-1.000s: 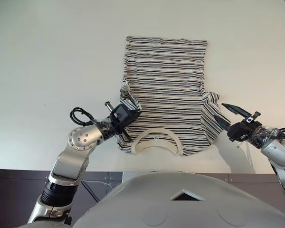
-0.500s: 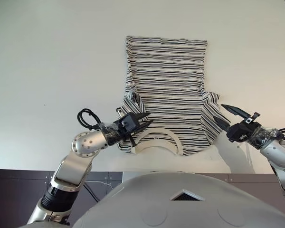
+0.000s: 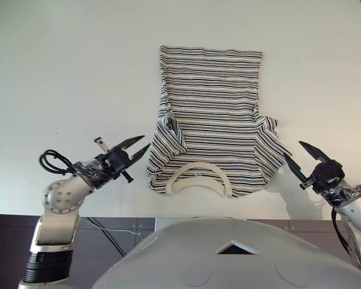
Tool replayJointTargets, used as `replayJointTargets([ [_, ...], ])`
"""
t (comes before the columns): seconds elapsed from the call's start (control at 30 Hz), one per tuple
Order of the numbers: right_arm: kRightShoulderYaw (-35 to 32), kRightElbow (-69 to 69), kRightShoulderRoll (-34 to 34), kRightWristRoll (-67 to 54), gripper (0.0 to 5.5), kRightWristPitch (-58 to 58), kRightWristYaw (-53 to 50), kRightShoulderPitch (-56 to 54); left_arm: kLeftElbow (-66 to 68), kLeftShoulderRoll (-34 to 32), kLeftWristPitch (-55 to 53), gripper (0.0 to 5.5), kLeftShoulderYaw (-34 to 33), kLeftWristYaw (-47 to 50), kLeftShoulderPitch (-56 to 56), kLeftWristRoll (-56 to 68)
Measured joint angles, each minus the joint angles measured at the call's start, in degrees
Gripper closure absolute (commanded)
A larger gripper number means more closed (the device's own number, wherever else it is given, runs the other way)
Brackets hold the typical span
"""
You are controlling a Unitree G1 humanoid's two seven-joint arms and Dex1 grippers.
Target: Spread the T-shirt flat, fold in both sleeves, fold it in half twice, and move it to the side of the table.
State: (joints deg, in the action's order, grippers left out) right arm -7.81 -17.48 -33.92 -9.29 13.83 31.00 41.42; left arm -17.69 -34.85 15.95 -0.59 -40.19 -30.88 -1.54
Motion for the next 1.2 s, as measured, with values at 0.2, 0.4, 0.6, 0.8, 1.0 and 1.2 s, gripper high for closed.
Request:
replayJointTargets([
  [0.2, -0.2, -1.7, 0.5, -6.1, 3.23, -10.8, 1.8, 1.9, 3.3, 0.5, 4.8, 4.39, 4.5, 2.2, 0.0, -6.0],
  [0.4, -0.8, -6.9, 1.5, -13.6, 3.23, -24.8, 1.6, 1.5, 5.1, -2.4, 7.2, 4.39, 4.8, 4.1, -1.4, -10.8],
  [0.6, -1.7, -8.5, 2.5, -15.9, 3.23, -34.7, -2.1, -2.8, 4.6, -2.8, 8.3, 4.39, 5.9, 5.4, -3.5, -11.1],
  [0.8, -2.2, -7.3, 3.9, -15.5, 3.23, -39.1, -5.1, -7.0, 2.7, -3.3, 8.9, 4.39, 7.0, 5.4, -7.2, -9.7],
  [1.0, -2.6, -3.8, 3.9, -12.2, 3.23, -38.5, -6.6, -10.2, -0.4, -4.0, 7.2, 4.39, 8.0, 3.9, -10.4, -7.1],
  [1.2, -3.7, -2.3, 4.1, -11.0, 3.23, -37.8, -7.3, -11.0, -0.7, -4.0, 6.8, 4.39, 8.1, 3.5, -10.7, -6.6],
])
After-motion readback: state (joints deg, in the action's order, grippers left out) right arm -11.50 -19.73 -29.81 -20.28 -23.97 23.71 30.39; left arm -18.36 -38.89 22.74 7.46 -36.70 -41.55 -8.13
